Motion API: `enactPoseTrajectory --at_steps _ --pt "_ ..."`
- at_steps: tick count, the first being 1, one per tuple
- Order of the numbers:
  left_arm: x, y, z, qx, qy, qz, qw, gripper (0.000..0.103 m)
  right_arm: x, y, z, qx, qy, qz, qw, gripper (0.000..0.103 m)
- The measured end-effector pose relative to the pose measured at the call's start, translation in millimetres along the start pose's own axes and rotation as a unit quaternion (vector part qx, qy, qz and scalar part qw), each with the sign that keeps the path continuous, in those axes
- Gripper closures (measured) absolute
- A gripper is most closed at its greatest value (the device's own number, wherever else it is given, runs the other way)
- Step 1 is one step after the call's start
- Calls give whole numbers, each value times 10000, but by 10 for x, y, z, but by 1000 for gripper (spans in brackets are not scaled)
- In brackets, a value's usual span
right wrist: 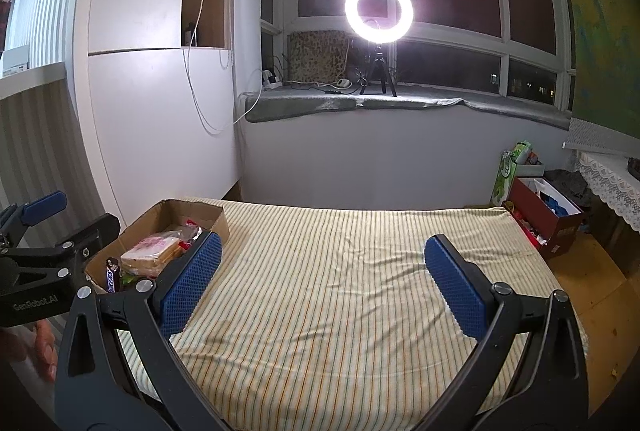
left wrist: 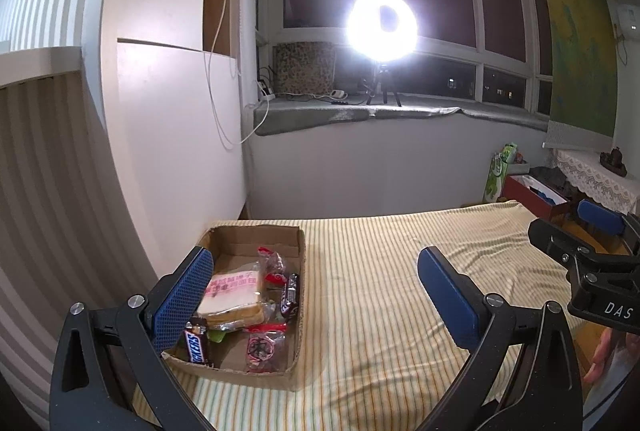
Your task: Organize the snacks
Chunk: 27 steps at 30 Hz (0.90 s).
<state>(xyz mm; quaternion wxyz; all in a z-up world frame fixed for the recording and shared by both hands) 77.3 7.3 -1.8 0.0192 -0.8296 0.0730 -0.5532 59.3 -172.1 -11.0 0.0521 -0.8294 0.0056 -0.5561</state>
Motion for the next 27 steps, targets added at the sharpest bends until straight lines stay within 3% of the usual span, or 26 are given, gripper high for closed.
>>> enactPoseTrajectory --at_steps 27 --pt "-25 1 -37 -56 12 -72 10000 1 -46 22 -13 5 -48 19 10000 0"
Point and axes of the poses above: each gripper's, at about its wrist camera, not at the fingertips, and z roughly the way its jaws point, y to its right, x to its top, the point moved 7 cm from there along z, roughly the way its jaws point, and after that the axes turned 6 degrees about z, right-handed, at the moved point
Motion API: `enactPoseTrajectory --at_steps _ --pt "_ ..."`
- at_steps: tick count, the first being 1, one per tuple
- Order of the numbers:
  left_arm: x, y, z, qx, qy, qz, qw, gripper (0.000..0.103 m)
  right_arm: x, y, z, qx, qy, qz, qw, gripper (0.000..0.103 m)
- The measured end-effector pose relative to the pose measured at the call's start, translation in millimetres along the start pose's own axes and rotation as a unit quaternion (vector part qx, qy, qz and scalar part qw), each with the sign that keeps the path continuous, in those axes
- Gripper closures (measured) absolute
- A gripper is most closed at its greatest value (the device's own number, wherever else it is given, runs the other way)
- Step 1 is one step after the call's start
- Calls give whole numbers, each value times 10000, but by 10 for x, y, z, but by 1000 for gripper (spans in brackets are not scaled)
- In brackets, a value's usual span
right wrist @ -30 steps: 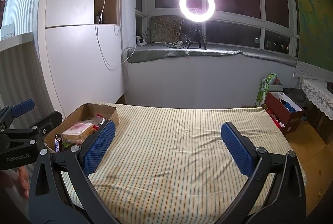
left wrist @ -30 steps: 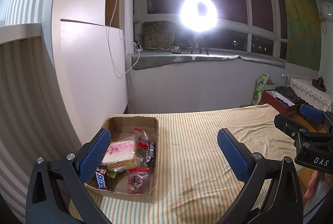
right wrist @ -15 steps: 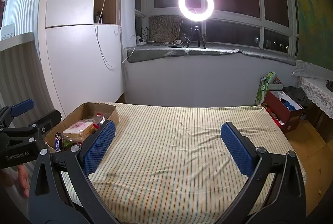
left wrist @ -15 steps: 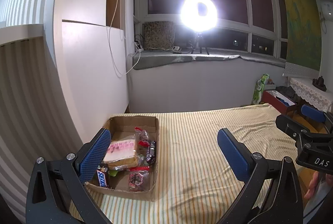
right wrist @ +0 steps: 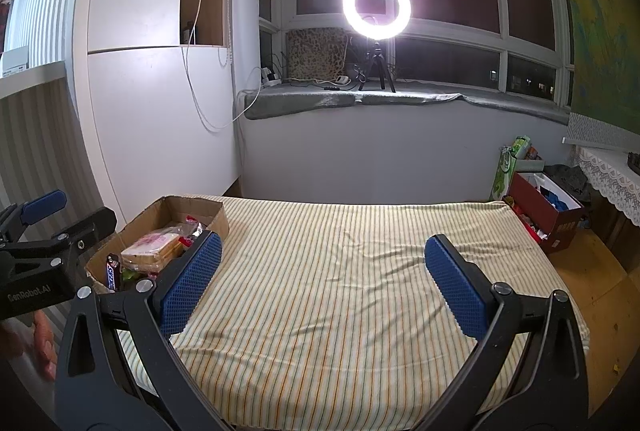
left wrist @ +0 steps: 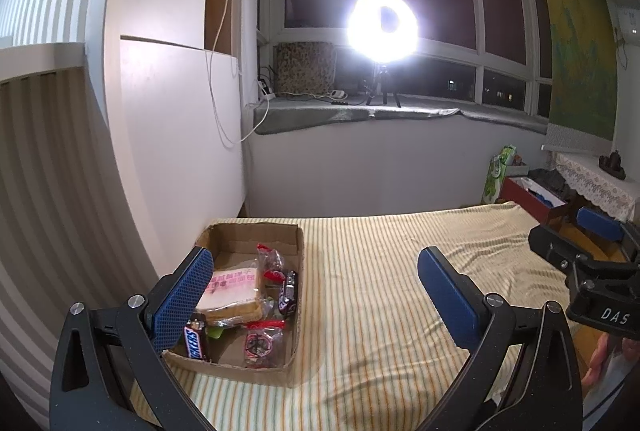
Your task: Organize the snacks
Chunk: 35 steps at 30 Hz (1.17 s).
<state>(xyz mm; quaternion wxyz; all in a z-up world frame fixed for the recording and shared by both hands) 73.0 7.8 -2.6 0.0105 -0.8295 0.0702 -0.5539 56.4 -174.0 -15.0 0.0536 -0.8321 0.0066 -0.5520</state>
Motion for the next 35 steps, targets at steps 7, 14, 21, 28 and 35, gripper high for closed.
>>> enactPoseTrajectory --at_steps 7,14,21,28,35 --pt "-17 33 8 -72 -56 -35 10000 1 -49 -16 25 -4 -34 22 10000 0" --pt "-24 62 20 -31 4 47 10000 1 -81 -27 52 3 -85 34 10000 0" --pt "-46 38 78 205 -109 68 9997 1 -110 -20 73 3 -124 47 9999 0" --pt "-74 39 108 271 -193 84 9994 1 -132 13 80 -6 -155 69 9999 0" --pt "-73 53 76 396 -50 134 9991 1 -144 21 84 -2 -166 77 9998 0"
Point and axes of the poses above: each gripper's, at about its wrist camera, not at the fingertips, and z roughly the way its jaws point, y to its right, x to its top, the point moved 7 cm from there along z, roughly the way its jaws point, and after that the axes turned 6 degrees about z, right-handed, at the moved point
